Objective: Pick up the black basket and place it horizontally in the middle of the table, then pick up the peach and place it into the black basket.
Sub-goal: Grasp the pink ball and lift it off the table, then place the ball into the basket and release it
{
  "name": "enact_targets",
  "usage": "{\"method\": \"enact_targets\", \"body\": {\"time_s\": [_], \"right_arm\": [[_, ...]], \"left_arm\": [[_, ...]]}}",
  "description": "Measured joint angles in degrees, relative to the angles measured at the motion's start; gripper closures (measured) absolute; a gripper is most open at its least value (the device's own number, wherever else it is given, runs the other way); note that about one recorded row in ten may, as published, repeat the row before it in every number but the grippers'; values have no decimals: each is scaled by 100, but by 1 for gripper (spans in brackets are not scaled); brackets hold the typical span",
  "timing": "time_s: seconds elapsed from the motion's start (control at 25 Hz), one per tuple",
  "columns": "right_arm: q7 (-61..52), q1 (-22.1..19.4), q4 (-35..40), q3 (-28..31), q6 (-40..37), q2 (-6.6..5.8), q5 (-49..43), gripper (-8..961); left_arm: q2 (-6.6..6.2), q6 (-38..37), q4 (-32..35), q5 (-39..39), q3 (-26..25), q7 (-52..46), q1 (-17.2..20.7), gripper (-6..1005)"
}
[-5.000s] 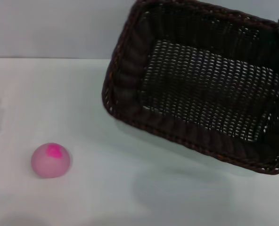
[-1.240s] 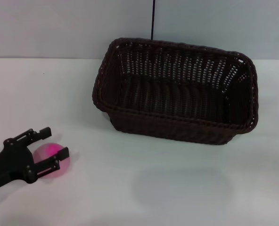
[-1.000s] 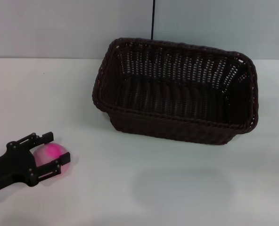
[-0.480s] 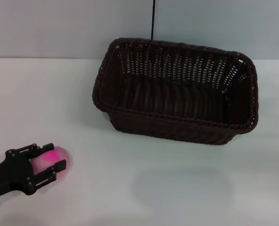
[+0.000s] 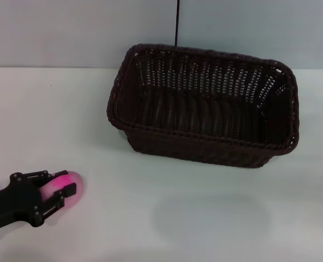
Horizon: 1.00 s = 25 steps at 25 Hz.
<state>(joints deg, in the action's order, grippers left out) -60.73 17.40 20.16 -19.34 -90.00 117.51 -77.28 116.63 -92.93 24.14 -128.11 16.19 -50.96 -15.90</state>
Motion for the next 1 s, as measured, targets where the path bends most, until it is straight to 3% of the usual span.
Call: {"method": "enact_targets", "body": {"time_s": [0.2, 0.4, 0.44, 0.6, 0.84, 1.0], "right_arm": [[2, 0, -13, 3, 0, 0, -7, 293], [5, -12, -21, 18, 0, 0, -7, 294], [11, -16, -22, 18, 0, 0, -7, 294], [76, -24, -79, 30, -23, 0, -7, 294], [45, -30, -199, 5, -346, 2, 5, 294], [42, -38, -307, 5, -393, 14, -1, 294]], "left_arm": [[-47, -398, 30, 46, -129, -25, -44, 685], [-141, -984, -16, 139, -638, -47, -147, 723], [-168, -1331, -41, 243, -929, -142, -245, 731], [-151, -1606, -50, 505, -1034, -356, -405, 765], [93, -1680, -652, 1297, -1026, -537, -1075, 815], [151, -1268, -1230, 1317, -1008, -351, -1548, 845]]}}
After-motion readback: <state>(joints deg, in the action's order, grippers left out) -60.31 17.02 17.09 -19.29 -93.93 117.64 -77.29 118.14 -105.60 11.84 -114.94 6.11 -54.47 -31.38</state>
